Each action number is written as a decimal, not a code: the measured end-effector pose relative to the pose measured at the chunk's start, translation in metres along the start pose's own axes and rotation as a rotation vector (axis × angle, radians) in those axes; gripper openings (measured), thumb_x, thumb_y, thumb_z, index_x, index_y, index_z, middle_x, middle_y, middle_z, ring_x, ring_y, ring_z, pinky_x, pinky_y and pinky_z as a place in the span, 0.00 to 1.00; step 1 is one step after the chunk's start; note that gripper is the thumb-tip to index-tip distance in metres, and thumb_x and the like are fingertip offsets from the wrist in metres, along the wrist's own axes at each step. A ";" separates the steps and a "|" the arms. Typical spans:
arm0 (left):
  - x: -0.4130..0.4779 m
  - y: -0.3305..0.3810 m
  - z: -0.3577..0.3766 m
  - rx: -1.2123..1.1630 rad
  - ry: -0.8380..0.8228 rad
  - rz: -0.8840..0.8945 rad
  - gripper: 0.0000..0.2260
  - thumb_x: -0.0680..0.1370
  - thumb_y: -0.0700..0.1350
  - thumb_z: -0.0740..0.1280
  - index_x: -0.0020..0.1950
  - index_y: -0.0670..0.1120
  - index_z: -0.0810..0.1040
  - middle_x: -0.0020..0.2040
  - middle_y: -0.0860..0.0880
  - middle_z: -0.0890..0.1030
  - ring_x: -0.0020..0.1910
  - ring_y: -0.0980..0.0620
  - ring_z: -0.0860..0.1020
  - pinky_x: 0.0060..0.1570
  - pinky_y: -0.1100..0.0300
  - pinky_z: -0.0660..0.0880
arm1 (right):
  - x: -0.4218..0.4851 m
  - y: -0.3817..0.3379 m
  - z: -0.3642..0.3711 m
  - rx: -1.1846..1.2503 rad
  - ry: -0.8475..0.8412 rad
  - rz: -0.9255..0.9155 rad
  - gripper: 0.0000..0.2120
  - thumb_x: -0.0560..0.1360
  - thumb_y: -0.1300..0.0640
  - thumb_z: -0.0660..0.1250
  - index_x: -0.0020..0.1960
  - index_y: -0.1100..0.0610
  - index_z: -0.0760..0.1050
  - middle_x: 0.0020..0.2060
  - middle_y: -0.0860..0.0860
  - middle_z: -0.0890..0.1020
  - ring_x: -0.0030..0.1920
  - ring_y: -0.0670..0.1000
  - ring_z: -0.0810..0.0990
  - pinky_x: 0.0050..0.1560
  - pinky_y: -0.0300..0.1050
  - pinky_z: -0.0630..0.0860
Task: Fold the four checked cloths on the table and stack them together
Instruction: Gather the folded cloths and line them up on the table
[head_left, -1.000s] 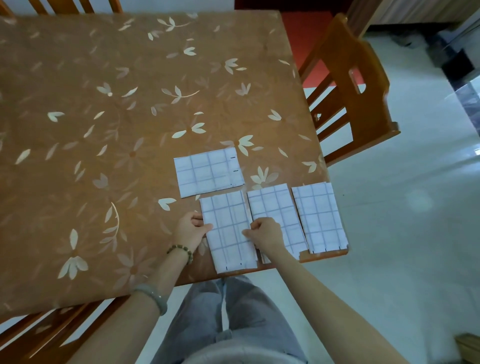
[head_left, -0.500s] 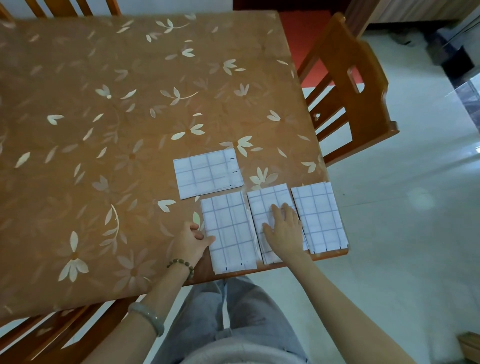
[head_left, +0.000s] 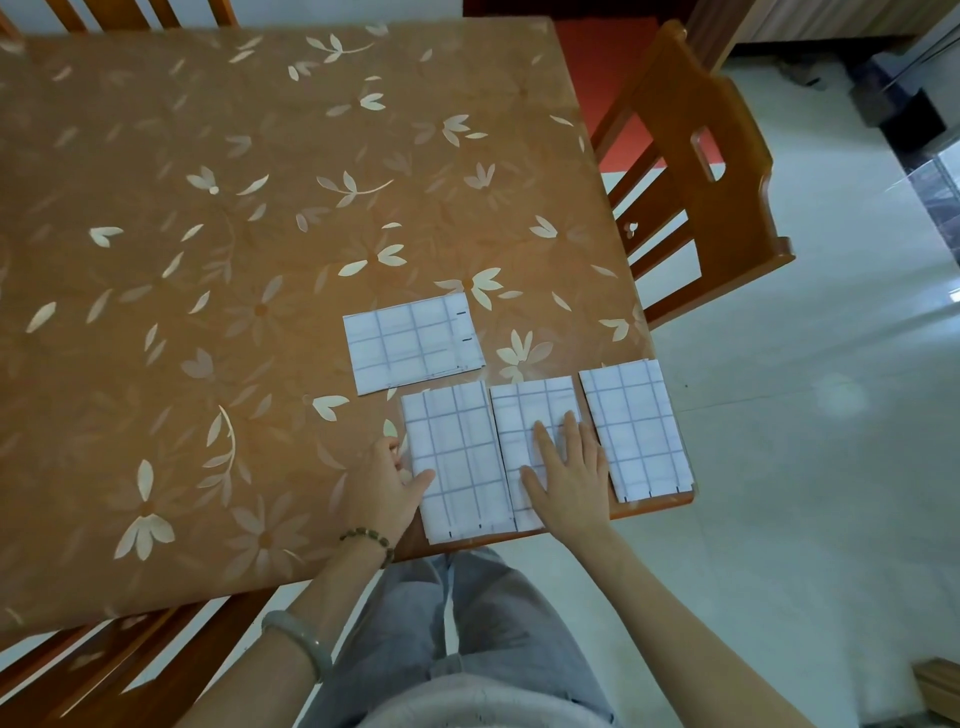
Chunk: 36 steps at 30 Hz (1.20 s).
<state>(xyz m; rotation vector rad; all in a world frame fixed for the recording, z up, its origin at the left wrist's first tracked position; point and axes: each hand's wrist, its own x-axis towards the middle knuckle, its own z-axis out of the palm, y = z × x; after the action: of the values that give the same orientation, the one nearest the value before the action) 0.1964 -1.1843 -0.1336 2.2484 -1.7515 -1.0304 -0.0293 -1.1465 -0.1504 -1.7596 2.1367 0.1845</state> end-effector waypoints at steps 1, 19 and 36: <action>0.000 -0.002 0.001 0.130 0.058 0.128 0.25 0.73 0.57 0.69 0.65 0.48 0.69 0.58 0.50 0.77 0.53 0.52 0.76 0.41 0.64 0.72 | -0.001 0.001 0.001 -0.012 0.017 -0.018 0.31 0.78 0.37 0.43 0.72 0.53 0.67 0.71 0.62 0.67 0.70 0.65 0.67 0.67 0.61 0.62; 0.004 -0.031 0.045 0.647 -0.308 0.712 0.37 0.75 0.72 0.45 0.75 0.50 0.60 0.75 0.43 0.64 0.76 0.42 0.51 0.69 0.40 0.47 | -0.004 0.008 0.036 -0.095 -0.067 -0.092 0.32 0.78 0.35 0.45 0.77 0.49 0.54 0.76 0.58 0.56 0.76 0.60 0.49 0.72 0.59 0.39; 0.014 -0.019 0.029 0.493 -0.106 0.654 0.35 0.78 0.68 0.44 0.75 0.47 0.62 0.76 0.45 0.62 0.76 0.44 0.58 0.72 0.44 0.49 | 0.035 -0.017 -0.013 0.339 0.080 -0.204 0.31 0.77 0.39 0.51 0.75 0.54 0.61 0.76 0.59 0.57 0.76 0.59 0.53 0.73 0.54 0.49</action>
<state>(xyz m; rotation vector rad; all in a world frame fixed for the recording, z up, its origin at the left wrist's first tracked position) 0.1973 -1.1820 -0.1711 1.5922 -2.7503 -0.6269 -0.0210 -1.1868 -0.1485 -1.7858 1.8870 -0.2887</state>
